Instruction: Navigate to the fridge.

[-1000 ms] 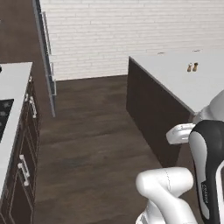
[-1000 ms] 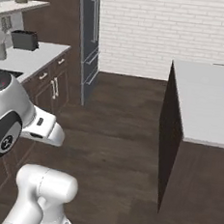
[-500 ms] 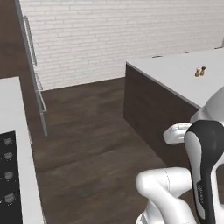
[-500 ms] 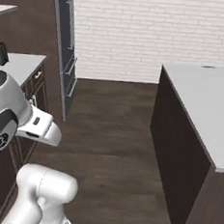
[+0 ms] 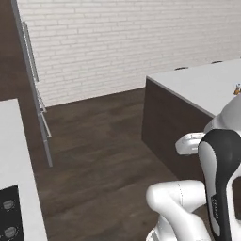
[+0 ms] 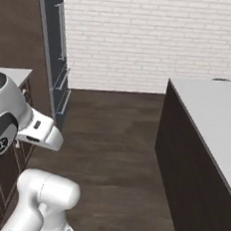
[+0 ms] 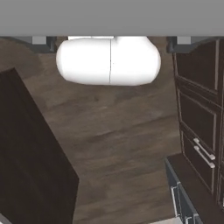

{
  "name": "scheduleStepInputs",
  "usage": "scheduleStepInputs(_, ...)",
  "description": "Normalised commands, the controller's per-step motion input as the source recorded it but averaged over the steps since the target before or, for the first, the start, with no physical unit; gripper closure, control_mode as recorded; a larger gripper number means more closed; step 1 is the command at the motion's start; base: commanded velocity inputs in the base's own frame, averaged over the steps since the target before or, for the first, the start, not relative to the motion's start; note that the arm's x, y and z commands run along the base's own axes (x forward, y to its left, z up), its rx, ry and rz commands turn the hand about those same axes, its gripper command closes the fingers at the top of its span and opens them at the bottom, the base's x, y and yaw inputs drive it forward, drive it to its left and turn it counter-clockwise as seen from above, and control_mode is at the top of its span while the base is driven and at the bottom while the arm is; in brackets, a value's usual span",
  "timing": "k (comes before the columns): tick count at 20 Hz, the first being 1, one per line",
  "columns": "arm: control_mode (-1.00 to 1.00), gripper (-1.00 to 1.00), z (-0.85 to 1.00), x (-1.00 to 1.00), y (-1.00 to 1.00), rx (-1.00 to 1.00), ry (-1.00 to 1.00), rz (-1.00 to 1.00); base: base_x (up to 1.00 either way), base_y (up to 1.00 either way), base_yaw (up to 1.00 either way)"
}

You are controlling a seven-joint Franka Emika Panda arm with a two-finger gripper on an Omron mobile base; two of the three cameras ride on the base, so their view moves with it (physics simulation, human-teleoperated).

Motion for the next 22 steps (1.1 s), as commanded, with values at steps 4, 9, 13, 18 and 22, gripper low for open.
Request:
scheduleStepInputs(4,1.00,-1.00,0.00,0.00,0.00,0.00,0.00,0.00,1.00,0.12,-0.02)
scheduleStepInputs(9,1.00,-1.00,0.00,0.00,0.00,0.00,0.00,0.00,1.00,0.05,0.00)
scheduleStepInputs(13,1.00,-1.00,0.00,0.00,0.00,0.00,0.00,0.00,1.00,0.01,0.00)
scheduleStepInputs(18,1.00,-1.00,0.00,0.00,0.00,0.00,0.00,0.00,1.00,0.00,0.00)
scheduleStepInputs(22,1.00,-1.00,0.00,0.00,0.00,0.00,0.00,0.00,1.00,0.00,0.00)
